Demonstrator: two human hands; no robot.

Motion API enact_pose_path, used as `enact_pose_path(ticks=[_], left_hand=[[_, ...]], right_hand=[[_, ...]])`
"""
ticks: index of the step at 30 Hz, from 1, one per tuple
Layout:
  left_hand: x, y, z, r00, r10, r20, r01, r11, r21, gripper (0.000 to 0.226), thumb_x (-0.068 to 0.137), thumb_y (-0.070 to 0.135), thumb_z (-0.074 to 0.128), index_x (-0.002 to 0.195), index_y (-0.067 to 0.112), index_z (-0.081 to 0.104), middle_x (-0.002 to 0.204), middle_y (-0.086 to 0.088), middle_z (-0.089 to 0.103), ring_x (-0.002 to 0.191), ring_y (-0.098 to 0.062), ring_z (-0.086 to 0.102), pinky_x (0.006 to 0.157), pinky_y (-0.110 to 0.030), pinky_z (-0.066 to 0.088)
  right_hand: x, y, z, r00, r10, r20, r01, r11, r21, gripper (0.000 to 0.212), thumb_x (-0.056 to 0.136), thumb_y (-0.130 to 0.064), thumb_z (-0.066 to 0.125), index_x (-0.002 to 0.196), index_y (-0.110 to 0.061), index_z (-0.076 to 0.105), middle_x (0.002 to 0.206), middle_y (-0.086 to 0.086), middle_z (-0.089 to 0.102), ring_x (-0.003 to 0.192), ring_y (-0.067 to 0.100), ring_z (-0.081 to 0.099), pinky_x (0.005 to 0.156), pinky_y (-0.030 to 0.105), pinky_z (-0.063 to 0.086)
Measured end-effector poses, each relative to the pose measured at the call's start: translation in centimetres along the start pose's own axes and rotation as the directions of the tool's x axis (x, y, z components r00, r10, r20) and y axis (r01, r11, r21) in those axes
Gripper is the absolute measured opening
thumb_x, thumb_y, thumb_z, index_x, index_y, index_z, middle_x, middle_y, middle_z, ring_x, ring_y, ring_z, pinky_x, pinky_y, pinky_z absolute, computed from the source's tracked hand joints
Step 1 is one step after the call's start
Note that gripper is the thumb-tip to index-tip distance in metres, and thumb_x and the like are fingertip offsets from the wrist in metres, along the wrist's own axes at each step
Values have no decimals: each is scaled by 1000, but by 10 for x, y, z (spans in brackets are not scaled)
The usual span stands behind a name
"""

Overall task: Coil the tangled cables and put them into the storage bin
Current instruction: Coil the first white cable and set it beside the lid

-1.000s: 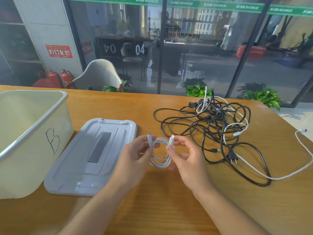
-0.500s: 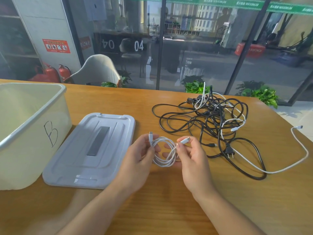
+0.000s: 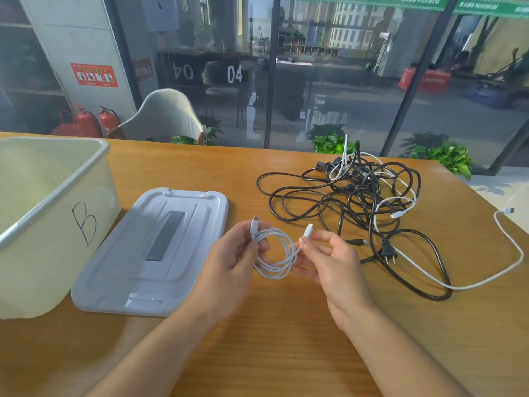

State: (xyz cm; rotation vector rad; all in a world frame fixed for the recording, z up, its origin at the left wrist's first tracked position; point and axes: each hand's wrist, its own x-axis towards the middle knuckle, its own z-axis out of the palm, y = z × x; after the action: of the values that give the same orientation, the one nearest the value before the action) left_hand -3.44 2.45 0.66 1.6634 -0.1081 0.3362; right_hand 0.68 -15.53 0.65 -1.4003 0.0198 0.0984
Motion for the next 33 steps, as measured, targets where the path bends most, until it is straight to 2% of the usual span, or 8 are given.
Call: enact_pose_path(ticks=[4,10,13,18,22,26,29,33], left_hand=[[-1,2,2,1000,-6,8,6,999,43,35,106,-4,46,120,21,67,93,0,70,77,-19,66,77,-41,60],[-2,3,1,999,-9,-48,13,997,72,39,104,-4,50,116,24,73,81,9,70,74,-14,73,68,-27,60],[-2,4,0,999,-6,-47,11,995,102,40,102,-7,52,115,22,76,86,17,71,79,-10,68,69,-28,62],[-2,7,1,998,56,-33,-47,976,211,42,101,-4,57,116,31,74,105,7,74,87,-16,72,75,-31,60],[-3,12,4,997,76,-32,-67,972,225,44,100,-4,59,113,36,74,103,12,71,84,-14,71,72,-39,58],[-3,13,4,997,72,-33,-64,974,215,42,99,-4,60,116,32,75,95,13,69,80,-14,69,68,-40,58],[-3,13,5,997,68,-35,-59,976,209,41,99,-3,61,116,31,76,92,14,69,80,-14,69,67,-36,58],[-3,13,7,997,55,-50,-48,989,138,40,100,-2,60,116,31,75,91,6,70,78,-16,69,65,-32,61]], right_hand=[[-2,-4,-3,996,33,86,-22,991,-131,12,102,-13,66,109,-14,76,90,10,80,79,22,77,69,32,62],[-6,-13,-4,905,168,391,-73,966,-247,22,107,-18,59,112,-15,79,104,15,78,86,19,71,78,29,59],[-8,-14,-6,842,206,499,-134,975,-177,23,107,-16,57,112,-7,77,103,13,76,87,18,68,79,28,57],[-10,-13,2,815,204,542,-266,963,37,28,107,-8,45,112,-1,72,97,10,71,89,20,68,92,43,55],[-10,-19,2,786,187,590,-344,924,165,27,97,-28,48,95,-10,68,92,6,61,88,19,59,93,42,51],[-12,-14,1,886,84,456,-84,996,-20,7,90,-27,70,88,-24,76,84,-2,65,84,12,60,84,31,51],[-12,-6,3,953,-137,269,220,925,-309,1,95,-30,75,95,-30,76,82,-3,72,78,9,64,75,29,52],[-11,3,4,857,-496,142,489,693,-530,13,95,-33,75,108,-32,75,88,-17,77,80,5,72,71,21,54]])
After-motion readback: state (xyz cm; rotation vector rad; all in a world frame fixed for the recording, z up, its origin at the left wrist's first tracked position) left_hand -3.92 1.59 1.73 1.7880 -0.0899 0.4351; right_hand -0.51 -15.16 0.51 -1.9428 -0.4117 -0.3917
